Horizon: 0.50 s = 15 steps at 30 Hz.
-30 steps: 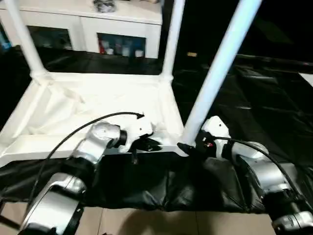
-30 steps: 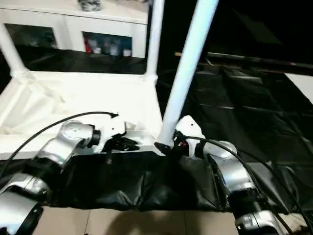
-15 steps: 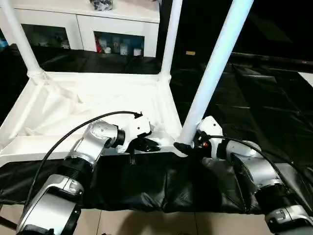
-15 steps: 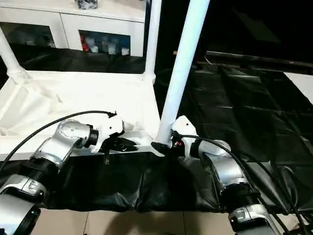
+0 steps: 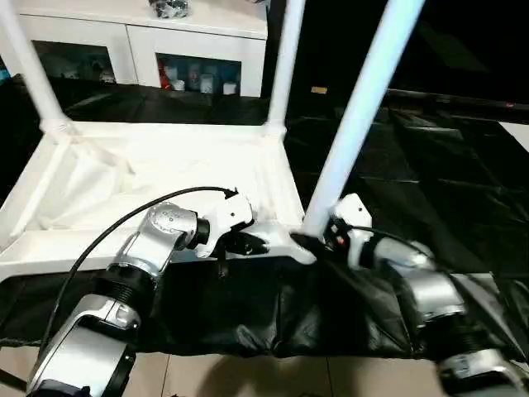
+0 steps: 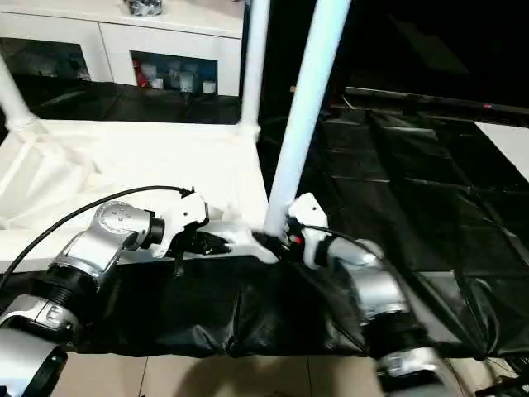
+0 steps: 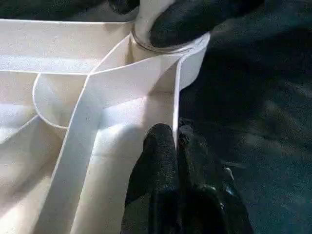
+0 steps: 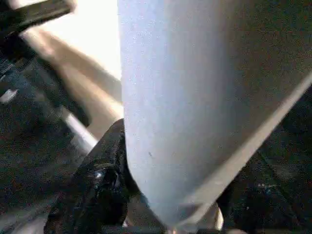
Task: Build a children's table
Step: Rotate leg to tighten
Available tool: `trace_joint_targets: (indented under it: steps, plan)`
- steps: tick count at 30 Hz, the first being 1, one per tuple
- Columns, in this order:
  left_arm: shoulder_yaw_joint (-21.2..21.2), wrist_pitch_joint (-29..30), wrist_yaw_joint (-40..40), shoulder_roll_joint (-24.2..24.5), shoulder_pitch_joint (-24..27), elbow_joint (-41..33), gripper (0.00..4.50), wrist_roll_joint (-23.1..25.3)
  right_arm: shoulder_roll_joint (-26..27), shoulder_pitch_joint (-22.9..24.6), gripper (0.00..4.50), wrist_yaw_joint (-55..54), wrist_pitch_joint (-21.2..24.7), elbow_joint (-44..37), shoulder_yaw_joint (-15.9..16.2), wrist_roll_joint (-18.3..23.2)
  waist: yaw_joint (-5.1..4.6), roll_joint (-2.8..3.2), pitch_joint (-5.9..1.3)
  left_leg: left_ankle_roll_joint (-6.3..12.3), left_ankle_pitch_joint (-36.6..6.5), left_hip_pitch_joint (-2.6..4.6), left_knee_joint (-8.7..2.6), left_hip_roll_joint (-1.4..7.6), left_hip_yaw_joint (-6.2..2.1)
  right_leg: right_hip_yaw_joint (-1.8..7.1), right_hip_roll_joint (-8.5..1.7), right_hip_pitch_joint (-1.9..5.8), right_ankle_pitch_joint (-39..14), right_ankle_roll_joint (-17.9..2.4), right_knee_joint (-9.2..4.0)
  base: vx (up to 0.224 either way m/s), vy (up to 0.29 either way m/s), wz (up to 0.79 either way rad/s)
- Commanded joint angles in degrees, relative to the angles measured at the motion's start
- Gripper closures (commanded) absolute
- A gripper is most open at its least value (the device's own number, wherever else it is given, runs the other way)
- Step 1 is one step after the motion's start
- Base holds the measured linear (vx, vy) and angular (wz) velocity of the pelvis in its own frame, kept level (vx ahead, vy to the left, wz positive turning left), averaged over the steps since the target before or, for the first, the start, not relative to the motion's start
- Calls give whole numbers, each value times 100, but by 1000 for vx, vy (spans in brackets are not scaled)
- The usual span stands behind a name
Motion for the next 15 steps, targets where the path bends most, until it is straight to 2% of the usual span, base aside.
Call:
trace_joint_targets:
  steps: [1, 2, 4, 5, 7, 8, 9, 11, 13, 14, 15]
  plan:
    - [-134, 350, 400, -245, 169, 175, 450, 123, 210, 61, 247, -709, 110, 142, -38, -113, 40, -8, -225, -28, -1903, -7, -440, 98, -30, 223, -355, 175, -2776, -738, -583, 0, 0, 0]
    - [-98, 457, 637, -423, 158, 156, 450, 111, 398, 94, 250, -1095, 143, 181, -139, -110, 36, 12, -220, -59, -1968, 9, -445, 103, -35, 230, -359, 148, -2880, -699, -588, 0, 0, 0]
    - [-62, 608, 1223, -976, 116, 212, 450, 87, 807, 103, 253, -1785, 60, 394, -157, -254, 47, 2, -219, -79, -2025, 28, -442, 97, -39, 227, -357, 133, -2969, -641, -608, 0, 0, 0]
    - [-93, 592, 1322, -1086, 100, 252, 450, 109, 889, 70, 255, -1950, 47, 470, -142, -328, 50, 19, -219, -86, -2023, 20, -450, 92, -42, 226, -354, 135, -2922, -614, -613, 0, 0, 0]
    - [-196, 527, 1439, -1281, 72, 336, 450, 171, 1063, -10, 256, -2080, 77, 556, -148, -318, 45, -7, -231, -15, -2043, 17, -448, 69, -36, 220, -337, 139, -2861, -567, -621, 0, 0, 0]
    - [-240, 497, 1436, -1349, 63, 365, 450, 184, 1101, -39, 256, -2095, 71, 548, -102, -358, 51, 2, -237, 34, -2021, 8, -455, 64, -37, 216, -344, 151, -2845, -539, -628, 0, 0, 0]
    - [-273, 463, 1431, -1380, 53, 386, 450, 194, 1119, -55, 256, -2068, 41, 522, -54, -399, 64, 76, -243, 61, -2014, 14, -463, 66, -40, 221, -347, 152, -2776, -527, -632, 0, 0, 0]
    - [-318, 380, 1430, -1367, 48, 390, 450, 234, 1100, -38, 256, -1901, -68, 443, 3, -413, 47, 43, -246, 87, -2057, -11, -477, 64, -43, 207, -338, 174, -2756, -502, -645, 0, 0, 0]
    - [-321, 357, 1400, -1323, 59, 371, 450, 238, 1053, -17, 186, -1802, -92, 389, -45, -355, 48, 46, -248, 97, -2061, -19, -484, 71, -44, 210, -348, 174, -2748, -497, -651, 0, 0, 0]
    - [-315, 225, 1325, -1244, 87, 340, 450, 256, 945, 12, 186, -1628, -146, 333, -104, -284, 45, 86, -252, 89, -2112, -8, -485, 73, -42, 214, -345, 165, -2713, -512, -664, 0, 0, 0]
    - [-296, 182, 1232, -1149, 112, 318, 450, 258, 789, 35, 186, -1402, -208, 285, -157, -215, 54, 73, -258, 111, -2122, -12, -478, 73, -37, 215, -343, 175, -2658, -533, -657, 0, 0, 0]
